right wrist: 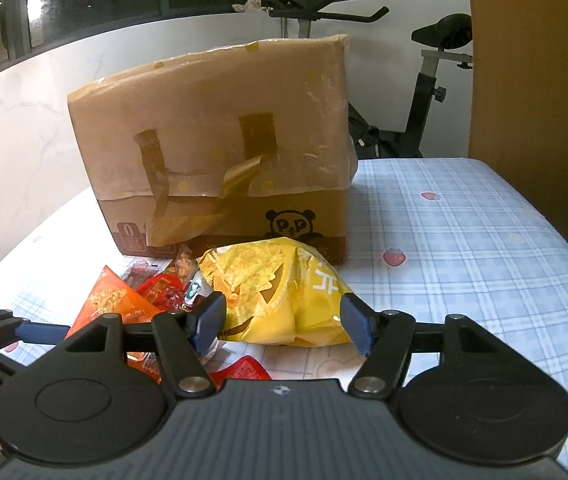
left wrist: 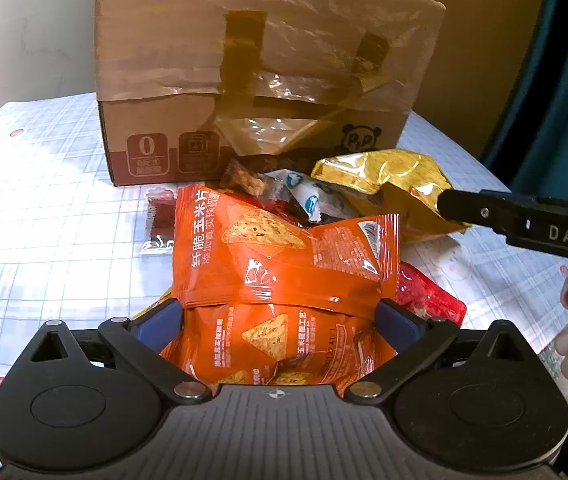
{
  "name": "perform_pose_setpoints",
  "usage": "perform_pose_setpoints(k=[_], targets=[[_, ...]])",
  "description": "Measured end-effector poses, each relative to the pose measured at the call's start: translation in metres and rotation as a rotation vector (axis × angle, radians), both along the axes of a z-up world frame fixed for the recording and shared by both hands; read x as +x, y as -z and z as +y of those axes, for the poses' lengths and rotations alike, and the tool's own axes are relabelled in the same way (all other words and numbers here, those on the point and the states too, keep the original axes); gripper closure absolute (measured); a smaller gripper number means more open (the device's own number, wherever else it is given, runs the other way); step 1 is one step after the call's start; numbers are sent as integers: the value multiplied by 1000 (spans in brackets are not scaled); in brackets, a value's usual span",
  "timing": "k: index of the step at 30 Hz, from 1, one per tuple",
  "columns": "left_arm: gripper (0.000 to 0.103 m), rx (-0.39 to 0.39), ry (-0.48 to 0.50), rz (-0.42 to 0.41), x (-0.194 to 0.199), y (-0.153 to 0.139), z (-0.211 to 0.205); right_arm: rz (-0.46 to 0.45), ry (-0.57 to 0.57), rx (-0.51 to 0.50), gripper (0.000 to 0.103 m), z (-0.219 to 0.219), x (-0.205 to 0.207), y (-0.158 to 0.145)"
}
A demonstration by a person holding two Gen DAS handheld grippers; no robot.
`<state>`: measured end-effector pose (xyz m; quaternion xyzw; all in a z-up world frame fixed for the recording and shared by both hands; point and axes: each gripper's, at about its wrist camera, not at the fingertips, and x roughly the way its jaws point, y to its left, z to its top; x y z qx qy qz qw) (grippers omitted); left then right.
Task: Organize snacks
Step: 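Close the left tool on the orange chip bag while the right tool grips the yellow chip bag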
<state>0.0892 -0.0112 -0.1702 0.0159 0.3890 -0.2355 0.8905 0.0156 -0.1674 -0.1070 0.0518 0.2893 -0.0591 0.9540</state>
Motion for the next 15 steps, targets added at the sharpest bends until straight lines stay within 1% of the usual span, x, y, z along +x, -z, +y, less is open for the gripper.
perform_pose_setpoints(k=[2, 3, 5, 6, 8, 10, 12, 15], targets=[[1, -9, -9, -10, 1, 1, 3, 1, 0, 0, 37, 0, 1, 1], [3, -16, -13, -14, 1, 1, 4, 1, -1, 0, 36, 0, 0, 0], [20, -41, -13, -30, -1, -2, 9, 1, 0, -1, 36, 0, 1, 1], [22, -42, -20, -42, -2, -4, 10, 1, 0, -1, 35, 0, 1, 1], [26, -53, -50, -61, -2, -6, 15, 3, 1, 2, 34, 0, 2, 2], [29, -88, -82, -68, -3, -8, 24, 5, -1, 3, 33, -1, 3, 2], [29, -115, -111, -85, -5, -12, 32, 3, 1, -4, 29, -1, 3, 2], [29, -154, -147, -125, -11, -20, 42, -9, 0, -13, 26, 0, 3, 1]])
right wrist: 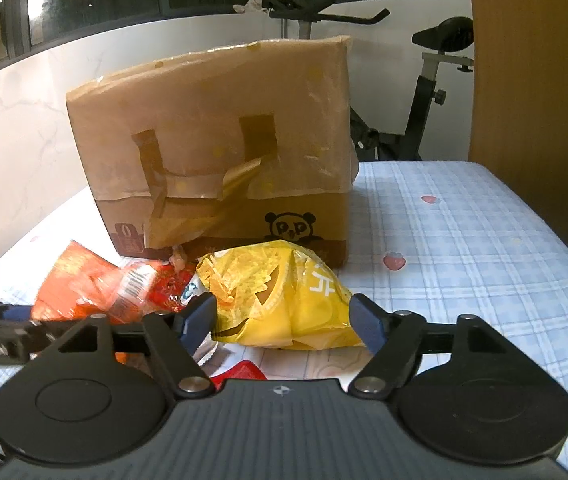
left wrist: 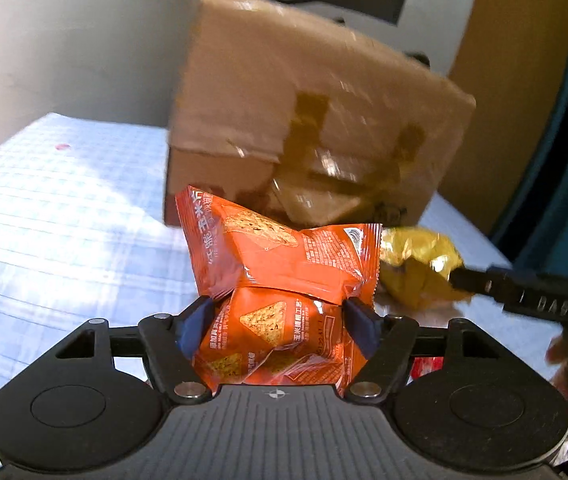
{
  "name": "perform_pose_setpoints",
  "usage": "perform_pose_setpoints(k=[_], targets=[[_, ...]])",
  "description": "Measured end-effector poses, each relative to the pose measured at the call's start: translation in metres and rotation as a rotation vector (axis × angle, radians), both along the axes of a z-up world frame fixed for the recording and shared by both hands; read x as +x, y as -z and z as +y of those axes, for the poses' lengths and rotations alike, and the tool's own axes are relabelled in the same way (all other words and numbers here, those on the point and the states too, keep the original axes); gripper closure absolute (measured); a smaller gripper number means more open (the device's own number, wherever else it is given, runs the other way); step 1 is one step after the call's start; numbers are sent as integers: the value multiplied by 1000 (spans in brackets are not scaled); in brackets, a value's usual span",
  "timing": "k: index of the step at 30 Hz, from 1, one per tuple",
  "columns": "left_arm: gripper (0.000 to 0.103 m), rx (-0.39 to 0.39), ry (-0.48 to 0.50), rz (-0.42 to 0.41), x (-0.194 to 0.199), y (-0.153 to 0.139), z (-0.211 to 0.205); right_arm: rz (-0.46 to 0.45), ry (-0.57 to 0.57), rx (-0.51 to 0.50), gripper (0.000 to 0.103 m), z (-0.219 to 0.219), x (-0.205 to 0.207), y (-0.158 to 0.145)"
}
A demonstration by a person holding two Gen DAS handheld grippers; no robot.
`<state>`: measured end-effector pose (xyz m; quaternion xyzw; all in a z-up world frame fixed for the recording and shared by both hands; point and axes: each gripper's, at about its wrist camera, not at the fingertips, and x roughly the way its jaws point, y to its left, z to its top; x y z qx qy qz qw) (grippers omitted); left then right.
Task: Organize snacks
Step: 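Close the left tool on the orange chip bag while the right tool grips the yellow chip bag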
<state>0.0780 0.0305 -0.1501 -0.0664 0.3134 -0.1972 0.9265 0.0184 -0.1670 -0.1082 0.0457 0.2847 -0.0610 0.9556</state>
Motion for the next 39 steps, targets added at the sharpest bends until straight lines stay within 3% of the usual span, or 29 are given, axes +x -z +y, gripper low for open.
perform_pose_setpoints(k=[5, 15, 24, 27, 39], targets=[[29, -14, -63, -59, -7, -9, 9, 5, -30, -37, 19, 8, 3, 1], [29, -14, -142, -64, -5, -10, 16, -21, -120, -275, 15, 17, 34, 22], [29, 14, -136, -32, -1, -2, 12, -58, -91, -302, 22, 13, 29, 55], [29, 22, -128, -20, 2, 2, 10, -106, -101, -286, 25, 12, 23, 53], [29, 31, -111, 2, 0, 6, 11, -78, -95, -302, 25, 15, 34, 55]])
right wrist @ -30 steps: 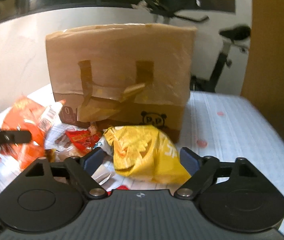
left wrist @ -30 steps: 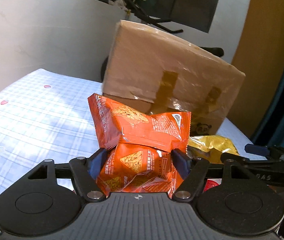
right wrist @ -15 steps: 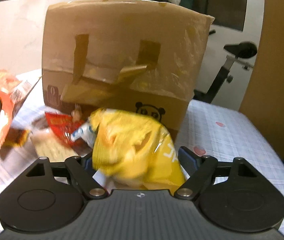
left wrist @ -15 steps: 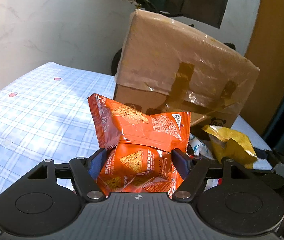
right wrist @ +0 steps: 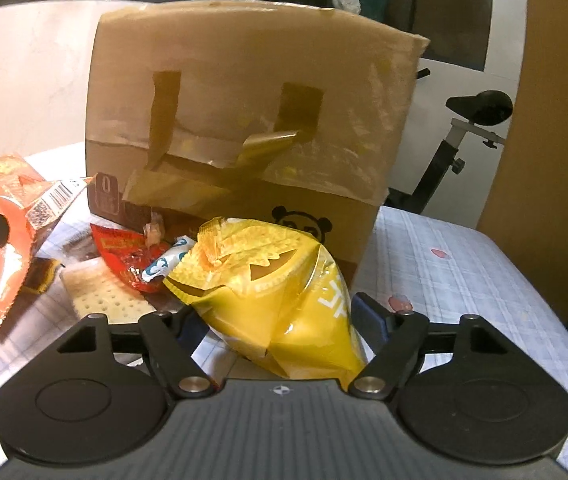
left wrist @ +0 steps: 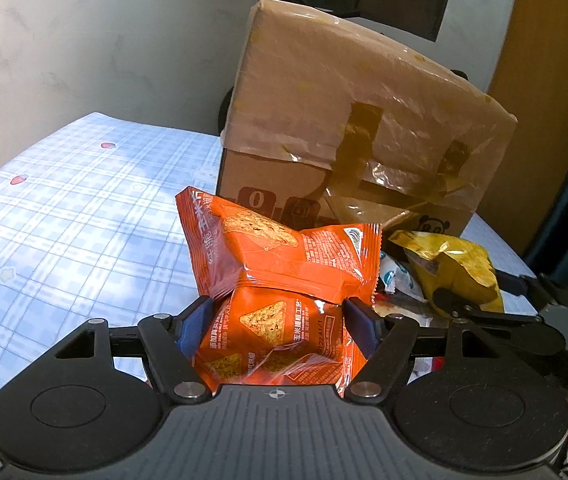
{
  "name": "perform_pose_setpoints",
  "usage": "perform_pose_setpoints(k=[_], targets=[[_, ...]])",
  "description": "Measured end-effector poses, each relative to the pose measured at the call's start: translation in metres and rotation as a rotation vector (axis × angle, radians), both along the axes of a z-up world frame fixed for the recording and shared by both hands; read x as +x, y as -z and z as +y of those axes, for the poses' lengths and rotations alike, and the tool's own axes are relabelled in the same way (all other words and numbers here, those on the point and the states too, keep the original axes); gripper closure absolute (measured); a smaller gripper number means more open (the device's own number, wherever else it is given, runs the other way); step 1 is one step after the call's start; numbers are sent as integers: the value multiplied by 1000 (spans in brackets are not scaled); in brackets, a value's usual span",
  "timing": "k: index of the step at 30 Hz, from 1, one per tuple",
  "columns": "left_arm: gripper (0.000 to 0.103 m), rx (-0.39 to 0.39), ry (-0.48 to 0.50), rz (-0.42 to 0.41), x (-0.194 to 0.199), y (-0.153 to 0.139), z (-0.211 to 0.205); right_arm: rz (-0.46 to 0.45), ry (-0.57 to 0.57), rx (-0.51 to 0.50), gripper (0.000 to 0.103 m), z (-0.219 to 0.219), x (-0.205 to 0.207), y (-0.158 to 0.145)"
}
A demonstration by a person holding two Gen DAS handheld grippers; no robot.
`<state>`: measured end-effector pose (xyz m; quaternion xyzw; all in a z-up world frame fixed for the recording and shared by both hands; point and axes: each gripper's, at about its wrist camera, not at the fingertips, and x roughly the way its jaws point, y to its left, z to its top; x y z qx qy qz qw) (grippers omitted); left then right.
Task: Organize snacks
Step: 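Close the left tool on the orange chip bag while the right tool grips the yellow chip bag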
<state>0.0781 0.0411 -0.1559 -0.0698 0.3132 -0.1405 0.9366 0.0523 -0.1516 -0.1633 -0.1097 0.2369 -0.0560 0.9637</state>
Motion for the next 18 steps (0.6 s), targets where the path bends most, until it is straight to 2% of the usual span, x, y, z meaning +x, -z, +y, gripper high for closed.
perform_pose_setpoints(k=[5, 15, 18], targets=[[29, -4, -1, -4, 0, -1, 1, 1, -11, -26, 30, 3, 0, 3], [29, -5, -3, -1, 1, -1, 1, -65, 50, 204, 36, -31, -16, -5], [29, -7, -3, -6, 0, -2, 1, -76, 53, 223, 37, -35, -19, -7]])
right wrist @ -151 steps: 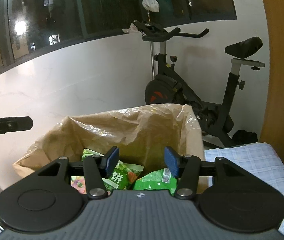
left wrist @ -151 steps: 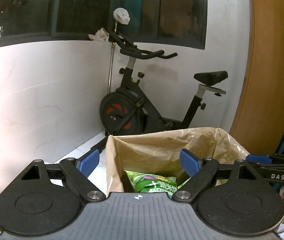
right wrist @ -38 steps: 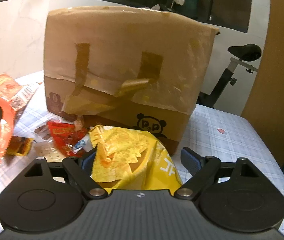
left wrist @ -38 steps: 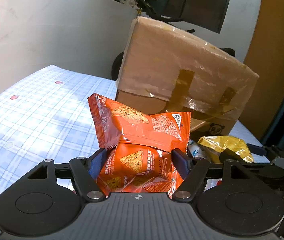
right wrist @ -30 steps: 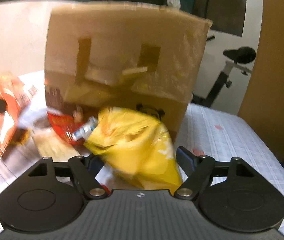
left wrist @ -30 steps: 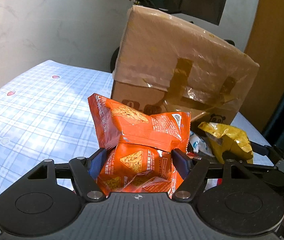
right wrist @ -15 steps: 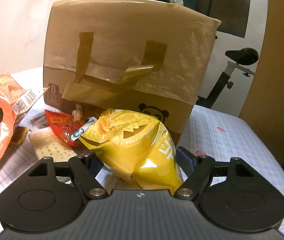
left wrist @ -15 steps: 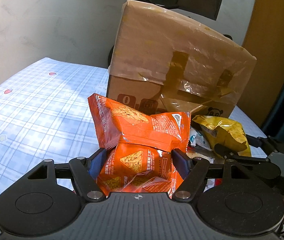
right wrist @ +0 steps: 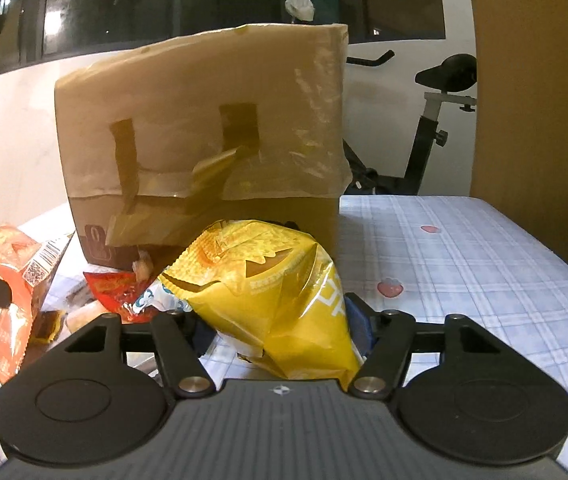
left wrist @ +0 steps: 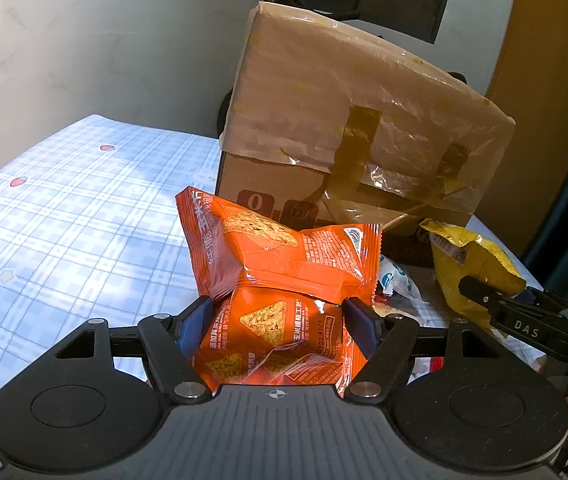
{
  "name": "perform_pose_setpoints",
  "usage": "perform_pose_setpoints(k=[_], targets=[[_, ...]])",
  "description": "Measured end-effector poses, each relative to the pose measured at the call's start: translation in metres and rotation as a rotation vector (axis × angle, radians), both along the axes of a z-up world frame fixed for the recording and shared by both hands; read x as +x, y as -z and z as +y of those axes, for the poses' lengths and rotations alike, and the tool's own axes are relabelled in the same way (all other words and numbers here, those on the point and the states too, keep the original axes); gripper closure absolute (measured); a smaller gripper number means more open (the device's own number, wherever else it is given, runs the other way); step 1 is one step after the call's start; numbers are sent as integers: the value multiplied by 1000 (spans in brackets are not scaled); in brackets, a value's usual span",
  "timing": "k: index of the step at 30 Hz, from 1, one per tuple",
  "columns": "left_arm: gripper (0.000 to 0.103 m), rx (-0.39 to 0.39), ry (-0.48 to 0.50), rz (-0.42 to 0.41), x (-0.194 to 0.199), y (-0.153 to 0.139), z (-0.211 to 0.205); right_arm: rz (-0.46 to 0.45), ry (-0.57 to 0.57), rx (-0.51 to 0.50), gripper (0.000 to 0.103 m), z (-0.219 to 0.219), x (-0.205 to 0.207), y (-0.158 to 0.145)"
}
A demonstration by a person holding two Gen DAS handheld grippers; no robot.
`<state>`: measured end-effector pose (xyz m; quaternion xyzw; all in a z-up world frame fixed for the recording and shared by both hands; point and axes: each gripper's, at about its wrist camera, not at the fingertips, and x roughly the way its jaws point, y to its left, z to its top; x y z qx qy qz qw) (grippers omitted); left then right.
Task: Organize snacks
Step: 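Lift both held bags and carry them over the lined box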
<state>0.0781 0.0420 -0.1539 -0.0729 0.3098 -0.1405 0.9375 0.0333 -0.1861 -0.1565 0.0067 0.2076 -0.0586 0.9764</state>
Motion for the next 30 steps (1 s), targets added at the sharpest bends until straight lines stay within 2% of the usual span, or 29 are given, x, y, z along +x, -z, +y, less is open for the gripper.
perform_pose_setpoints(k=[4, 7, 14, 24, 30], targets=[[29, -21, 9, -25, -2, -8, 3, -35, -1, -7, 37, -1, -9, -7], [29, -45, 27, -50, -4, -19, 5, -59, 17, 27, 37, -8, -17, -17], [29, -56, 61, -94, -9, -48, 6, -145, 35, 96, 37, -18, -39, -57], [29, -45, 66, -219, -12, -118, 16, -254, -12, 166, 37, -20, -38, -143], [29, -58, 47, -295, -5, -156, 20, -259, -3, 203, 38, -25, -14, -189]])
